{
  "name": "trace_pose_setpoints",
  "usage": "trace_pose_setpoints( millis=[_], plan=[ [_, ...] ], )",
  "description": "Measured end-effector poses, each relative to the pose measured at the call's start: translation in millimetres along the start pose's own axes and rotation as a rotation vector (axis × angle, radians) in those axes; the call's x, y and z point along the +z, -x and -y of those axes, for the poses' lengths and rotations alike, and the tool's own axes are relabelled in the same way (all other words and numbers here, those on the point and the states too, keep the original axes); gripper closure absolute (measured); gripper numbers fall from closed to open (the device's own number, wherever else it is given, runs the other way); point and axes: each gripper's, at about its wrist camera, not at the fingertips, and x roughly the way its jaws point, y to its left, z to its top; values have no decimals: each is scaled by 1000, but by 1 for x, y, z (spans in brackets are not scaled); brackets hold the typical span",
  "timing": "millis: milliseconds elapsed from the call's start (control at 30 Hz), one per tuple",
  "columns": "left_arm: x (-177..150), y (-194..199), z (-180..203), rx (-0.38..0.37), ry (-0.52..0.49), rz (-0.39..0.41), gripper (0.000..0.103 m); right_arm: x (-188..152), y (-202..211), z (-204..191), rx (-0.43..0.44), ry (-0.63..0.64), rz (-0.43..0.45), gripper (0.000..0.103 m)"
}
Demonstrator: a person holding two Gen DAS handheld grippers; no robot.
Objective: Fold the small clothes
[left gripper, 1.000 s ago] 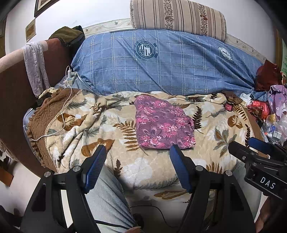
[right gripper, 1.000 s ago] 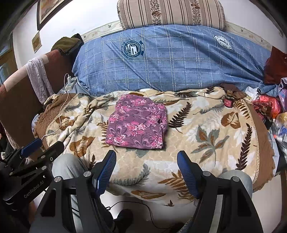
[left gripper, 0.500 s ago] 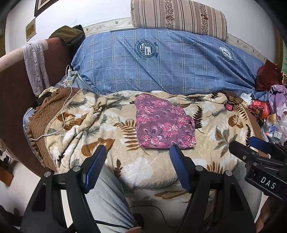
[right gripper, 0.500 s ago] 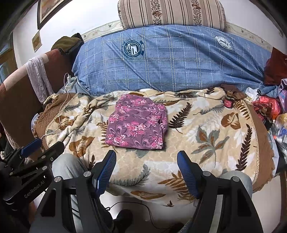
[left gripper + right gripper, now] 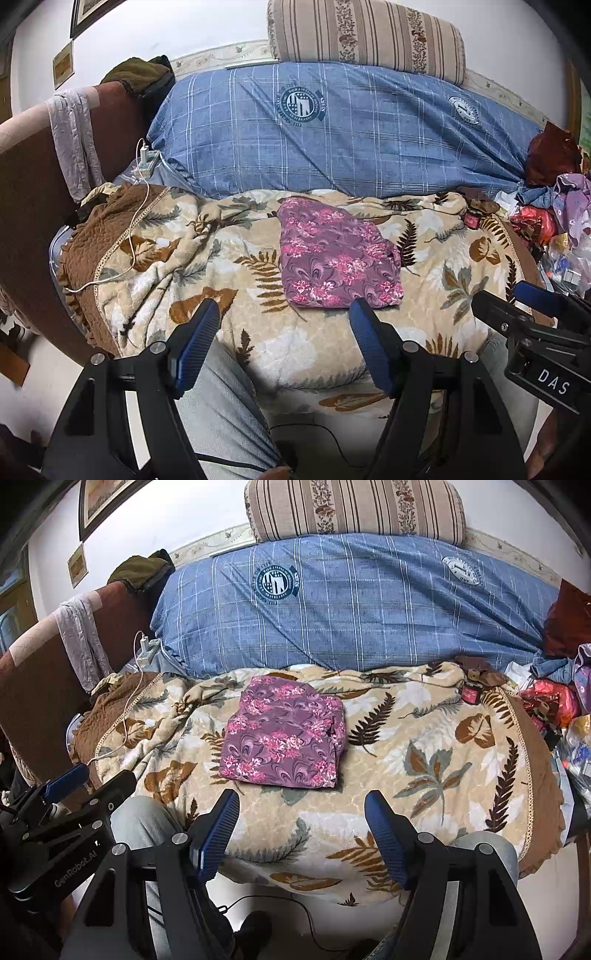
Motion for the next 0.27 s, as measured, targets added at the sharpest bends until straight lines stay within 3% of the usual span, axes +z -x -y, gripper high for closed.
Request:
trace_pose_setpoints(
  millis=[133, 267],
  plan=[
    [0, 1, 4, -8, -20, 2, 30, -4, 5, 3, -4, -11, 15, 29],
    [3, -10, 3, -64, -17, -43, 30, -5, 5, 11, 13, -24, 16, 29]
  ],
)
